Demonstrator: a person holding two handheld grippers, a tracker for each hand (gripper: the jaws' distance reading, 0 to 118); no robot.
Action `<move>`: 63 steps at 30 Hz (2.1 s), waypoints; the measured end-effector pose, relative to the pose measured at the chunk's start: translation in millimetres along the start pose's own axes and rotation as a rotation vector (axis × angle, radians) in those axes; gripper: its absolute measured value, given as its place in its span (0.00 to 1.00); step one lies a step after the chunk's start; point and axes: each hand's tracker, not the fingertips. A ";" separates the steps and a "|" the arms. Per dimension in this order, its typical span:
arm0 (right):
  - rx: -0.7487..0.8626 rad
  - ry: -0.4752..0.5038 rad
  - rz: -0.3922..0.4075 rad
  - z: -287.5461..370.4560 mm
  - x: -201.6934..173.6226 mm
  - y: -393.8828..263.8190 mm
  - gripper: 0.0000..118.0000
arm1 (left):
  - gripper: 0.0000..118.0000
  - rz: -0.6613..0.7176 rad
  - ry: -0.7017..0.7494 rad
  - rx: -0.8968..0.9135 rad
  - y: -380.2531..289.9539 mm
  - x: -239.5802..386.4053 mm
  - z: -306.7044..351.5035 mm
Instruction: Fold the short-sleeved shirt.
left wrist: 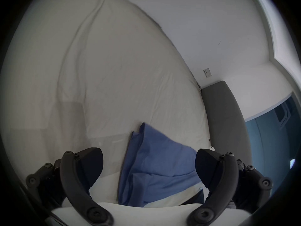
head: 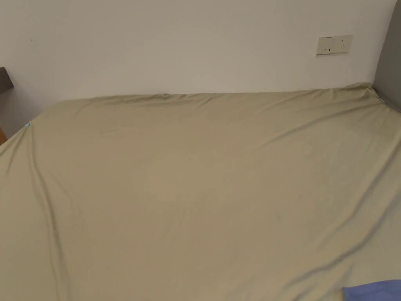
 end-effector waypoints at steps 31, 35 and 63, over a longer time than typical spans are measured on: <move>0.039 0.008 -0.039 9.9 3.5 14.4 0.01 | 0.03 0.072 0.283 0.007 30.5 10.8 40.3; 0.045 0.016 -0.057 10.8 7.0 9.9 0.01 | 0.03 -0.108 0.324 -0.021 15.8 65.1 47.0; 0.075 -0.040 -0.203 51.7 60.6 -24.1 0.01 | 0.00 -0.584 0.315 0.012 -89.2 238.5 -88.5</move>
